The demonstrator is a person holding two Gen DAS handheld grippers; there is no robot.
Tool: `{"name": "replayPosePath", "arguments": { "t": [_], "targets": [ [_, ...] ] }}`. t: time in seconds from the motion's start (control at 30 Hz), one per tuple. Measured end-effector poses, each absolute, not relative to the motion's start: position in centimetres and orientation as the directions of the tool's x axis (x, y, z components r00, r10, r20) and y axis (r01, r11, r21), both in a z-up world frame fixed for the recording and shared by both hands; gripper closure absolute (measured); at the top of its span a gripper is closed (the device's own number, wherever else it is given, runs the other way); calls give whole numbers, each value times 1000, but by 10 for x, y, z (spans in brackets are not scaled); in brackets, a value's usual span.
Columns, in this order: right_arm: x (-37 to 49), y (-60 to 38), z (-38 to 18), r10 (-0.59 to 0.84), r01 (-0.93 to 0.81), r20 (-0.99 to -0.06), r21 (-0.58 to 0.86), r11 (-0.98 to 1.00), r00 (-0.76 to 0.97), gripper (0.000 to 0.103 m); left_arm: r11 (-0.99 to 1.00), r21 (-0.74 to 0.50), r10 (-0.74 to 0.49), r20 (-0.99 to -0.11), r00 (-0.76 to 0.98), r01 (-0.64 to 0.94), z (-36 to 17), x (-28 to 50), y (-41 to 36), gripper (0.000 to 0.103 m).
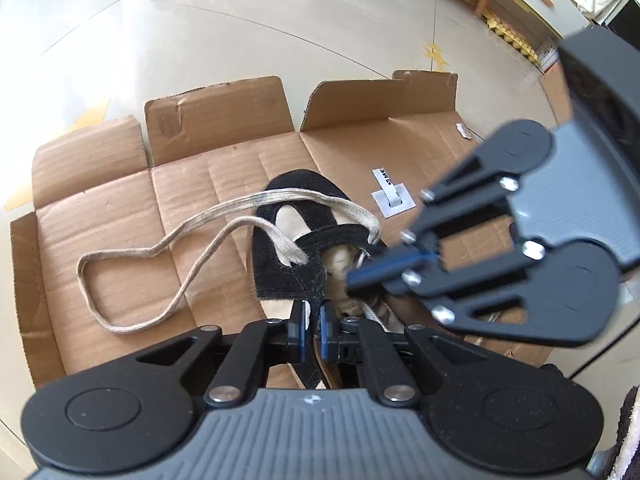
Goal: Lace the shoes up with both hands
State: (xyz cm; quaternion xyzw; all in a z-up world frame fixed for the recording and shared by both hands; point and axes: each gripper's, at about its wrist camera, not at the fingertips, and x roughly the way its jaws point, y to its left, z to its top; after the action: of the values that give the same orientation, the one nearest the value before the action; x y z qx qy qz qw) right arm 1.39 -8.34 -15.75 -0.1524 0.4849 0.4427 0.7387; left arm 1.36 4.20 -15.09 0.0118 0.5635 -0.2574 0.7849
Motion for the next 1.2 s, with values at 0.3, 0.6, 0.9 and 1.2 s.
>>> {"name": "replayPosePath", "arguments": {
  "t": [0.3, 0.6, 0.9, 1.2],
  "targets": [
    [9, -66, -160, 441, -814, -872, 92, 574, 212, 90, 867, -284, -397, -890, 222, 410, -150, 17, 42, 96],
    [19, -58, -169, 439, -808, -877, 109, 579, 196, 87, 860, -295, -408, -888, 213, 416, -152, 19, 43, 96],
    [25, -50, -186, 440, -812, -877, 110, 574, 192, 101, 855, -294, -408, -890, 203, 427, -154, 22, 40, 96],
    [11, -69, -166, 461, -891, -875, 85, 445, 147, 101, 883, -217, -352, -894, 279, 417, -156, 12, 32, 89]
  ]
}}
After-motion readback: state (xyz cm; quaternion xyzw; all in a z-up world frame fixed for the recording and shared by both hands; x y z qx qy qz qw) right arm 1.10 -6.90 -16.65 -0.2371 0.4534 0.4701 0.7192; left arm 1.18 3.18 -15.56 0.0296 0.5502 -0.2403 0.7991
